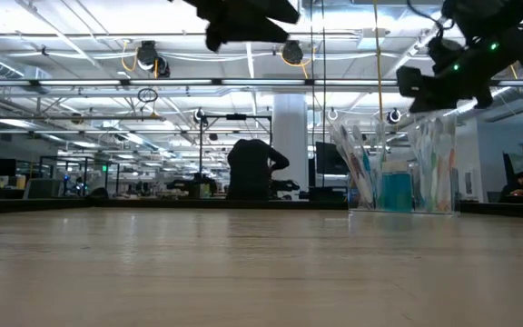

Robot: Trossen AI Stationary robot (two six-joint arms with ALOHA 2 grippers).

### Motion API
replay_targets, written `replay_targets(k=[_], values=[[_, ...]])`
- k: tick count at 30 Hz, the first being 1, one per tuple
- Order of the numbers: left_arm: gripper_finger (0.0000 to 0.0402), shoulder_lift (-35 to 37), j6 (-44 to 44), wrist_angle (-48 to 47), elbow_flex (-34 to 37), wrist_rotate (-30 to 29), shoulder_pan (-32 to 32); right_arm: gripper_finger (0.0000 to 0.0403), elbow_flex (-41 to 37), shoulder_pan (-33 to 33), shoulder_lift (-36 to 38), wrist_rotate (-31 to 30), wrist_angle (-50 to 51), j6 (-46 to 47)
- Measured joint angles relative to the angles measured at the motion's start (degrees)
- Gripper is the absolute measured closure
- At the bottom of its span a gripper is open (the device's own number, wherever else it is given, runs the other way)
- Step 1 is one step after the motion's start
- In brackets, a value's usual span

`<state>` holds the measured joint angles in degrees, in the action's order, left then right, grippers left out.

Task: Pick & Place toothbrushing station
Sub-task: Return to Home Position

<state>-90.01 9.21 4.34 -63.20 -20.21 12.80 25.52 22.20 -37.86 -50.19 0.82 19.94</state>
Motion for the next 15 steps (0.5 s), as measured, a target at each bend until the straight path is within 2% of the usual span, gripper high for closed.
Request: replay_targets(k=[3,5,7,12,15], values=[[0.0215,4.5,0.1,-5.1,0.0,-3.0,-0.3,0.0403,0.0,-0.6,3.0,5.2,-6.0,-3.7],[0.0215,7.9,0.1,-8.8,0.0,-5.6,-0.4,0.0403,0.0,-0.9,5.2,11.2,-9.2,-5.2],[0.0215,11.5,-0.2,-12.3,0.0,-8.5,-0.4,0.0403,0.0,-1.3,7.3,20.8,-10.3,-6.9],[0.0215,19.9,0.0,-21.3,0.0,-11.8,-0.4,0.0403,0.0,-1.4,9.9,53.5,-7.6,-9.1],[0.0215,24.2,-0.4,-26.3,0.0,-11.9,-0.4,0.0403,0.1,-1.4,9.7,63.3,-5.9,-6.8]])
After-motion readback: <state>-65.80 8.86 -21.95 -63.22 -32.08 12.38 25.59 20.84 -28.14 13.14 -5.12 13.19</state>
